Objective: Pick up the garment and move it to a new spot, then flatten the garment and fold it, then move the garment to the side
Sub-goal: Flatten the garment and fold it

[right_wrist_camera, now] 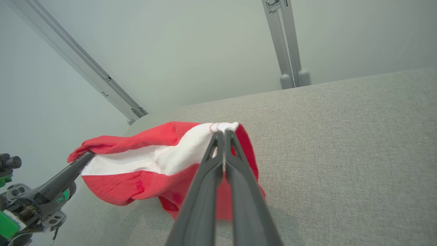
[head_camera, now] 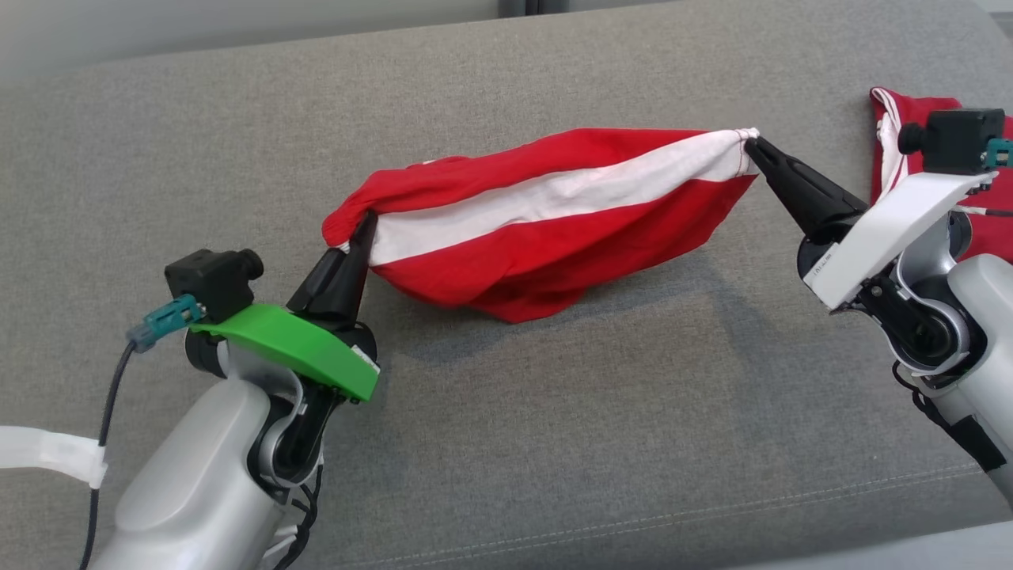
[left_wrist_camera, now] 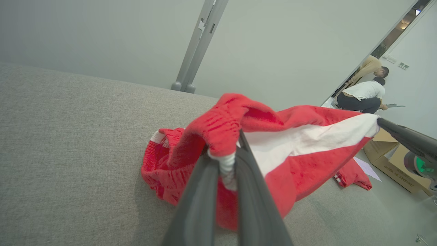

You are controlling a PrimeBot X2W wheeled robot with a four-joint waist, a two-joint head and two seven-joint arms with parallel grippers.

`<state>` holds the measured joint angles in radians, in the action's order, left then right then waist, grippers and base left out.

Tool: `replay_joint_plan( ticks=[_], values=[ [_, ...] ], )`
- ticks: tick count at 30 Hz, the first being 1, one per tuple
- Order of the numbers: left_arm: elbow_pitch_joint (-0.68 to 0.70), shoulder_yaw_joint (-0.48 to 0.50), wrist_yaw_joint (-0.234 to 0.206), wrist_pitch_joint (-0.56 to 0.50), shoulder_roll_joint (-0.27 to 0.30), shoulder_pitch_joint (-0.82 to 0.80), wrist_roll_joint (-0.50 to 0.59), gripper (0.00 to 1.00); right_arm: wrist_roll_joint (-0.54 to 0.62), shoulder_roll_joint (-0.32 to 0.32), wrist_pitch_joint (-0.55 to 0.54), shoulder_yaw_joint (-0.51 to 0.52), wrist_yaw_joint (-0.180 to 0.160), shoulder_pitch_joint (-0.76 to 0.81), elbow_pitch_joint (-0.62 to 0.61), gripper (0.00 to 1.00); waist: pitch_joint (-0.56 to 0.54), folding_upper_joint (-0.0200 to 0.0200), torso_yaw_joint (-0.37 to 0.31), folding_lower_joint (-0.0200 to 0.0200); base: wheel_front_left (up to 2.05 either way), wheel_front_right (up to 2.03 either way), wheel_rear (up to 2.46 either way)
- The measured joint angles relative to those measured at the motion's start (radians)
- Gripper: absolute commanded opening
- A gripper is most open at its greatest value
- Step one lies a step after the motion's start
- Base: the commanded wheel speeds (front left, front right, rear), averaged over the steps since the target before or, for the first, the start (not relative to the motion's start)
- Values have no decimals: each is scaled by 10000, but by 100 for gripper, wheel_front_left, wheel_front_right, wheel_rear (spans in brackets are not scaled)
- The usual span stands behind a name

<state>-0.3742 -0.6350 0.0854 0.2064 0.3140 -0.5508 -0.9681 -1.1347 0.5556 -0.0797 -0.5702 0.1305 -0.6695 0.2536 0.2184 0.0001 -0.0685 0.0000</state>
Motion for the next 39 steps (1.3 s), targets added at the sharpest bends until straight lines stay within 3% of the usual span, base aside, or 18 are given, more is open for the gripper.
replay_joint_plan(
  ticks=[8,15,21,25,29,33,35,36,39],
  values=[
    [2476,596,-525,-75,750,824,-474,0,234,520,278,988,0,755,-1868,0,-573,0,-216,0,0,0,0],
    [4859,1214,-1375,-219,1570,1714,-786,0,917,554,123,2293,2,1597,-3208,0,-805,0,-339,-1,0,0,0],
    [6259,1620,-1900,-675,2109,1841,-953,0,1607,88,-667,3124,2,1869,-4295,0,-687,0,-350,0,0,0,0],
    [6483,1672,-2046,-1277,2328,1318,-1035,0,2130,-458,-1421,3256,0,1673,-4479,0,-489,0,-372,0,0,0,0],
    [5660,1450,-1985,-2360,2314,30,-1250,0,2642,-1229,-2033,3137,2,569,-3703,0,-205,0,-406,0,0,0,0],
    [3666,1143,-1906,-3597,2008,-2014,-1430,0,3394,-2240,-2161,2997,2,-1437,-1641,0,146,0,-491,0,0,0,0],
    [2451,1053,-1824,-3864,1772,-3138,-1223,0,3916,-2800,-1791,2997,0,-2560,-326,0,310,0,-559,0,0,0,0],
    [1289,1057,-1783,-3822,1501,-4195,-930,0,4523,-3436,-1127,3076,2,-3677,1003,0,418,0,-684,1,0,0,0],
    [4,1197,-1611,-3080,1030,-5849,-422,0,5361,-4238,153,3448,0,-5357,2575,0,534,0,-925,0,0,0,0]
  ],
)
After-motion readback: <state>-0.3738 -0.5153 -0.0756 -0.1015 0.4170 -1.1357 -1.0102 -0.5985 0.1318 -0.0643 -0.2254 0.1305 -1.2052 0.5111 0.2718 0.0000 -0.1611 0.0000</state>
